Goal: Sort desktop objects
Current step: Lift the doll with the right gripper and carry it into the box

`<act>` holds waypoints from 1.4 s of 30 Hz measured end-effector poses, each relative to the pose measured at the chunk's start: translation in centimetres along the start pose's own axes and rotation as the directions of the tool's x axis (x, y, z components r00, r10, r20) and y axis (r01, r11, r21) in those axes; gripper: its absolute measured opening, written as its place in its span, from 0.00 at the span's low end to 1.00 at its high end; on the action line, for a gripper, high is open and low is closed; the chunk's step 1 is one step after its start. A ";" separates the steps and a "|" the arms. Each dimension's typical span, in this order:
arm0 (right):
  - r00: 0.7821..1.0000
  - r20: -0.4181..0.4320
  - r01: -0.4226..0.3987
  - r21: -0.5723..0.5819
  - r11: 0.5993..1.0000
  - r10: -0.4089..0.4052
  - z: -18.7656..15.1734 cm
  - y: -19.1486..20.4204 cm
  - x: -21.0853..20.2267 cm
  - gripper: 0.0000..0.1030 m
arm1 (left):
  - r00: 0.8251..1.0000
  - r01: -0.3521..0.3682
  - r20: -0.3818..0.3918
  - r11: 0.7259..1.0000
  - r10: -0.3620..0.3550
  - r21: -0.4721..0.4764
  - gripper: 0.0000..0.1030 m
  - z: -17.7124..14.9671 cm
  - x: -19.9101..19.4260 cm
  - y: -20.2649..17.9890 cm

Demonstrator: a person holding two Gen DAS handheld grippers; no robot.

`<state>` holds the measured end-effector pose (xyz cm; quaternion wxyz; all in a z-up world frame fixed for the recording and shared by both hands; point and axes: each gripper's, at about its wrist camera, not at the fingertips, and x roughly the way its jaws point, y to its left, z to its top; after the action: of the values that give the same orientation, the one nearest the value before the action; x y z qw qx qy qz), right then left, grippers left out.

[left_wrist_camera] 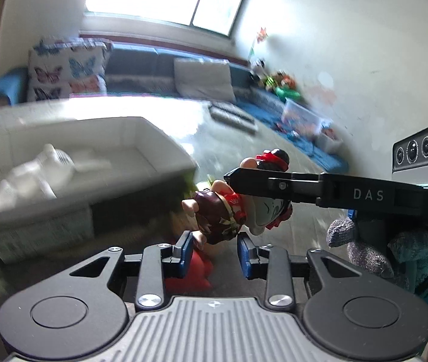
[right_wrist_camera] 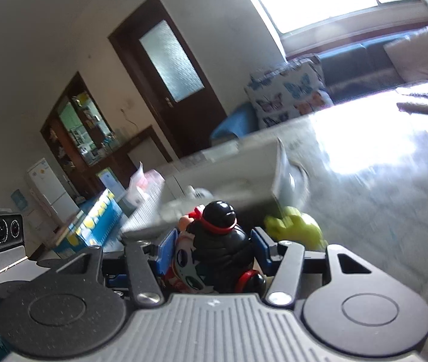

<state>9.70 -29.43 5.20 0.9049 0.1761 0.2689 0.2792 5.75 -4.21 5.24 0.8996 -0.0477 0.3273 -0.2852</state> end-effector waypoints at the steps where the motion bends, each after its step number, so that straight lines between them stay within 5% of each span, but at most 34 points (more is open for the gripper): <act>1: 1.000 0.008 -0.008 -0.012 1.000 0.008 0.8 0.4 0.5 0.53 | 1.000 -0.014 0.014 1.000 0.014 0.003 0.34 0.7 -0.3 0.3; 9: 0.999 0.020 -0.033 -0.061 0.998 0.035 6.5 1.4 6.5 0.53 | 0.994 -0.096 0.050 0.995 0.097 -0.032 0.35 6.3 0.8 4.4; 23: 0.971 -0.234 0.074 0.069 0.995 -0.056 8.4 -4.4 20.2 0.53 | 0.979 -0.155 -0.162 0.964 0.121 -0.217 0.36 8.8 11.7 14.2; 33: 0.948 -0.266 0.156 -0.089 0.984 -0.175 7.6 -2.7 22.0 0.55 | 0.972 -0.177 -0.203 0.945 0.123 -0.274 0.36 8.2 13.0 15.3; 42: 0.959 -0.206 0.163 -0.153 0.975 -0.192 8.0 -1.9 20.4 0.65 | 0.975 -0.186 -0.171 0.949 0.145 -0.256 0.36 8.5 11.9 14.2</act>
<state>29.44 -20.00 2.71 0.9007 0.0581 0.3627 0.2319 25.19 0.28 1.34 0.8782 -0.1206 0.4329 -0.1640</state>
